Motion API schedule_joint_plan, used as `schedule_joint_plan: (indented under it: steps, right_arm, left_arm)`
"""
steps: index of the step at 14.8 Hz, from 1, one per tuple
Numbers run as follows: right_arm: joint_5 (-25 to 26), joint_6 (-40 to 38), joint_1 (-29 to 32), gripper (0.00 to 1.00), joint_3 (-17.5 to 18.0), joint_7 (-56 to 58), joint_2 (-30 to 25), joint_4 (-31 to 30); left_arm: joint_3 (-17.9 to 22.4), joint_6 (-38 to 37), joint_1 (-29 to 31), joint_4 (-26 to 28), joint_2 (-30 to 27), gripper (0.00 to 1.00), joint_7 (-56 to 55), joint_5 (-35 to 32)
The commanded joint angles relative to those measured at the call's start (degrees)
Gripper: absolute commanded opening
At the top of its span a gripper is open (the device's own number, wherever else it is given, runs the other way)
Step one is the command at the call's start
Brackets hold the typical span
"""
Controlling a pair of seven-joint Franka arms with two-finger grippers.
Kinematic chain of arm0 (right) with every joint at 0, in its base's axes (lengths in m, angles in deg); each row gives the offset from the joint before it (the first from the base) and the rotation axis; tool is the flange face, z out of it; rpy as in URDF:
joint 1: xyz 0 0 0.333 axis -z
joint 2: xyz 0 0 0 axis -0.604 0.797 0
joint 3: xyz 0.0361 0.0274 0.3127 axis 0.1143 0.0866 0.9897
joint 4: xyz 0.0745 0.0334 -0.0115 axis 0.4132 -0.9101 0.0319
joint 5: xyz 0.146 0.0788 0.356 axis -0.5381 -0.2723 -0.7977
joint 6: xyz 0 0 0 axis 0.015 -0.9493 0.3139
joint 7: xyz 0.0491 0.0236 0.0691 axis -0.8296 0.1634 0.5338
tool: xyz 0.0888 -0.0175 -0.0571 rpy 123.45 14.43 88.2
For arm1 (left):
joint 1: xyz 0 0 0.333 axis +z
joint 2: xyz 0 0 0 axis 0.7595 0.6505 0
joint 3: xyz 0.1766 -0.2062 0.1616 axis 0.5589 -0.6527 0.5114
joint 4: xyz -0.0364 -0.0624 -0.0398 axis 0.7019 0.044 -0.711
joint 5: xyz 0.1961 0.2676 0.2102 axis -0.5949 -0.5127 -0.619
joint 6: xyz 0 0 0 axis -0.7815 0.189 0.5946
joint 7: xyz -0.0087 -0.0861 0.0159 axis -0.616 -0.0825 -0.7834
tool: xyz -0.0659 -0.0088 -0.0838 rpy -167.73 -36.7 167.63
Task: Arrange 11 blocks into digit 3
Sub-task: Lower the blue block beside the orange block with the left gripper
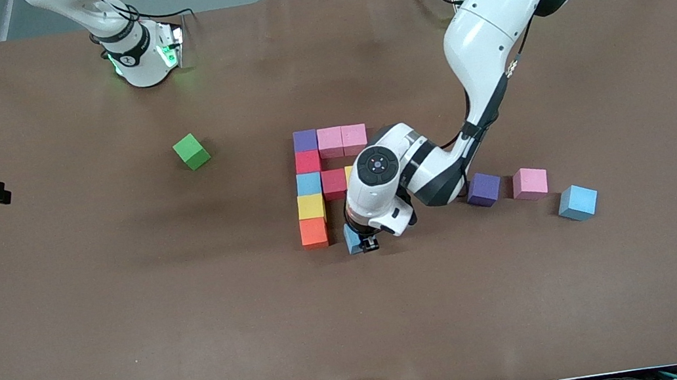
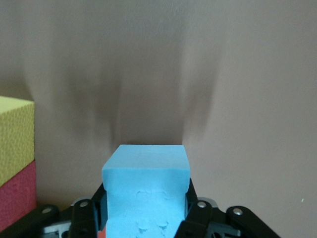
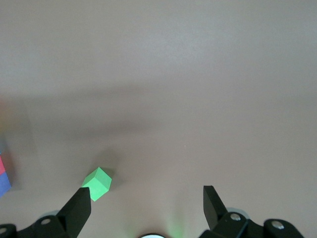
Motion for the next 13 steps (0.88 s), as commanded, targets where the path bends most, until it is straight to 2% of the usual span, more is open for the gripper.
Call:
schedule_joint_plan:
  steps: [1, 3, 6, 13]
  right_arm:
    - [-1.0, 0.5, 0.3, 1.00, -0.3, 0.9, -3.5, -4.0]
    - [-1.2, 1.8, 0.6, 1.00, -0.5, 0.8, -5.8, -6.8]
    - [-4.1, 0.4, 1.4, 1.00, -0.6, 0.8, -7.3, -7.4]
    - [-4.1, 0.5, 0.9, 1.00, -0.3, 1.2, -9.6, -7.9]
  left_arm:
    - [0.6, 0.1, -1.9, -2.0, 0.9, 0.47, -0.3, 0.8]
    - [0.6, 0.1, -2.4, -1.9, 1.0, 0.47, -0.3, 0.8]
    - [0.6, 0.1, -2.7, -1.9, 1.7, 0.47, -0.3, 0.8]
    - [0.9, 3.7, -3.7, -1.9, 2.7, 0.48, -0.3, 0.8]
